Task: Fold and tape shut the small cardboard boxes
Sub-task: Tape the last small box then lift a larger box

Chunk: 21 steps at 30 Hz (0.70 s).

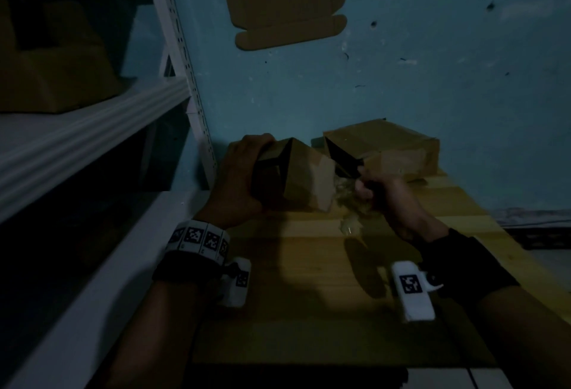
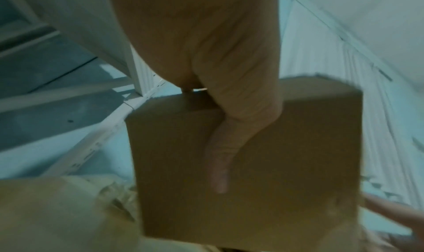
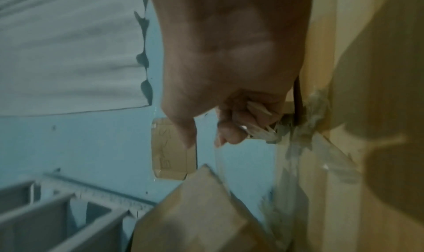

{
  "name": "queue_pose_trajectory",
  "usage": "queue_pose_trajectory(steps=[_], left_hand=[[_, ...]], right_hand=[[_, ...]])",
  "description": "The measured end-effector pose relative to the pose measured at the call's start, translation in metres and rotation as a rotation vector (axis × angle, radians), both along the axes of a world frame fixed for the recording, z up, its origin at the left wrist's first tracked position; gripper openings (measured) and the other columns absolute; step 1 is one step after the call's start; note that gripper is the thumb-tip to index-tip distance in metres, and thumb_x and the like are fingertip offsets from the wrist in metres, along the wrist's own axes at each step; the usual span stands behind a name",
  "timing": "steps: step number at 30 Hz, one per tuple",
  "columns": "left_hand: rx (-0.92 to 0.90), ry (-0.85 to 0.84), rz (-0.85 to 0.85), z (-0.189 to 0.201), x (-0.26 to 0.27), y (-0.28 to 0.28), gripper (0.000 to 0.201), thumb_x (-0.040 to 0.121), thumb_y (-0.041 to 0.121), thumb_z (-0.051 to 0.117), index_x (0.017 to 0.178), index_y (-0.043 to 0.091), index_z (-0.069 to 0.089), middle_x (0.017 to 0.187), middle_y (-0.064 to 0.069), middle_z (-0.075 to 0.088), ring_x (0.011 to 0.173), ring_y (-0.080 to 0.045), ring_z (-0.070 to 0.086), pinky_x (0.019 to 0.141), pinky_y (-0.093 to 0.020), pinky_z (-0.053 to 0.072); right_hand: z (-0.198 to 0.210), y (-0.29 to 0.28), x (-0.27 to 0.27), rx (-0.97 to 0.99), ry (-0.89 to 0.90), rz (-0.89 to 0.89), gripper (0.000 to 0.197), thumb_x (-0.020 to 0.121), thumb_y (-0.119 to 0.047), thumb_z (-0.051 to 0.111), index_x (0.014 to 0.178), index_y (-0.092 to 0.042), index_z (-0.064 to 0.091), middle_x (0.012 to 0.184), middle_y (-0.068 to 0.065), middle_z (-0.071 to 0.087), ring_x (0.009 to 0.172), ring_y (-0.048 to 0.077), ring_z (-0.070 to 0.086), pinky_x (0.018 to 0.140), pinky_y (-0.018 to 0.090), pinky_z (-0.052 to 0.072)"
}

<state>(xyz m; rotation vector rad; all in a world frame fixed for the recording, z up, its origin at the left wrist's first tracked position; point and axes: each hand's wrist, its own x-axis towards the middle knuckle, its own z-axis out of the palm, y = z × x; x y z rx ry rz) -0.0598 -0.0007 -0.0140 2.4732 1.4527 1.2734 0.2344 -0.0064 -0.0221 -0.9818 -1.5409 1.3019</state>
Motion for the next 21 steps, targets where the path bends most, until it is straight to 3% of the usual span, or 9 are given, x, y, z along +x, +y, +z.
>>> queue_pose_trajectory(steps=[2, 4, 6, 8, 13, 16, 18, 19, 21], left_hand=[[0.05, 0.044, 0.041, 0.005, 0.0, -0.003, 0.072, 0.063, 0.04, 0.082, 0.125, 0.028, 0.049, 0.122, 0.003, 0.054, 0.111, -0.025, 0.052, 0.091, -0.045, 0.044], [0.094, 0.08, 0.048, 0.005, 0.003, -0.007, 0.079, 0.06, 0.036, 0.084, 0.129, 0.023, 0.047, 0.125, 0.001, 0.052, 0.112, -0.026, 0.051, 0.09, -0.04, 0.041], [0.083, 0.075, 0.053, 0.004, 0.003, -0.005, 0.079, 0.06, 0.033, 0.087, 0.128, 0.026, 0.048, 0.124, 0.003, 0.053, 0.111, -0.025, 0.052, 0.09, -0.043, 0.044], [0.074, 0.1, 0.081, 0.002, 0.002, -0.001, 0.076, 0.061, 0.034, 0.088, 0.125, 0.03, 0.047, 0.123, 0.005, 0.053, 0.11, -0.024, 0.053, 0.089, -0.047, 0.046], [0.13, 0.172, 0.104, 0.007, 0.008, -0.007, 0.086, 0.062, 0.03, 0.081, 0.137, 0.024, 0.038, 0.133, -0.002, 0.046, 0.116, -0.029, 0.048, 0.089, -0.05, 0.044], [0.137, 0.269, 0.186, 0.012, 0.013, -0.011, 0.083, 0.064, 0.044, 0.069, 0.139, 0.024, 0.041, 0.135, -0.006, 0.046, 0.119, -0.031, 0.045, 0.095, -0.052, 0.041], [0.156, 0.36, 0.271, 0.011, 0.009, -0.015, 0.084, 0.063, 0.055, 0.064, 0.139, 0.023, 0.045, 0.135, -0.009, 0.047, 0.123, -0.033, 0.041, 0.103, -0.053, 0.033], [0.161, 0.354, 0.294, 0.009, 0.006, -0.016, 0.084, 0.064, 0.056, 0.062, 0.138, 0.021, 0.048, 0.134, -0.011, 0.048, 0.124, -0.032, 0.04, 0.104, -0.054, 0.032], [0.174, 0.258, 0.291, 0.009, 0.002, -0.016, 0.083, 0.062, 0.049, 0.058, 0.139, 0.017, 0.048, 0.132, -0.015, 0.048, 0.122, -0.03, 0.038, 0.103, -0.057, 0.034]], right_hand=[[0.002, 0.001, 0.003, 0.025, -0.004, -0.019, 0.045, 0.103, -0.04, 0.053, 0.073, -0.007, 0.054, 0.064, 0.006, 0.046, 0.054, 0.013, 0.043, 0.053, 0.019, 0.04], [0.001, 0.0, 0.004, 0.044, 0.013, -0.041, 0.04, 0.097, -0.033, 0.066, 0.072, -0.002, 0.057, 0.065, 0.013, 0.047, 0.056, 0.021, 0.043, 0.055, 0.02, 0.043], [-0.002, 0.002, 0.005, 0.049, 0.037, -0.058, 0.039, 0.093, -0.022, 0.072, 0.06, -0.011, 0.053, 0.058, 0.007, 0.046, 0.052, 0.016, 0.039, 0.053, 0.02, 0.041], [-0.002, 0.001, 0.004, 0.055, 0.054, -0.067, 0.035, 0.093, -0.014, 0.071, 0.062, -0.011, 0.055, 0.059, 0.007, 0.048, 0.053, 0.014, 0.042, 0.052, 0.02, 0.043], [0.0, -0.001, -0.001, 0.103, 0.106, -0.048, 0.035, 0.098, -0.004, 0.059, 0.065, -0.009, 0.049, 0.058, 0.002, 0.047, 0.05, 0.01, 0.045, 0.051, 0.017, 0.045], [-0.002, -0.001, -0.001, 0.133, 0.135, -0.014, 0.028, 0.1, -0.008, 0.056, 0.075, 0.002, 0.052, 0.074, 0.02, 0.049, 0.065, 0.024, 0.047, 0.061, 0.025, 0.048], [-0.001, -0.001, 0.002, 0.141, 0.209, 0.022, 0.04, 0.096, -0.018, 0.06, 0.084, 0.018, 0.05, 0.087, 0.033, 0.051, 0.073, 0.03, 0.049, 0.063, 0.03, 0.05], [0.002, -0.001, 0.004, 0.152, 0.241, 0.031, 0.05, 0.092, -0.024, 0.063, 0.088, 0.023, 0.047, 0.087, 0.036, 0.05, 0.074, 0.032, 0.05, 0.063, 0.029, 0.05], [0.008, -0.002, 0.009, 0.18, 0.259, 0.011, 0.048, 0.095, -0.028, 0.061, 0.082, 0.017, 0.048, 0.075, 0.024, 0.05, 0.069, 0.027, 0.048, 0.063, 0.024, 0.049]])
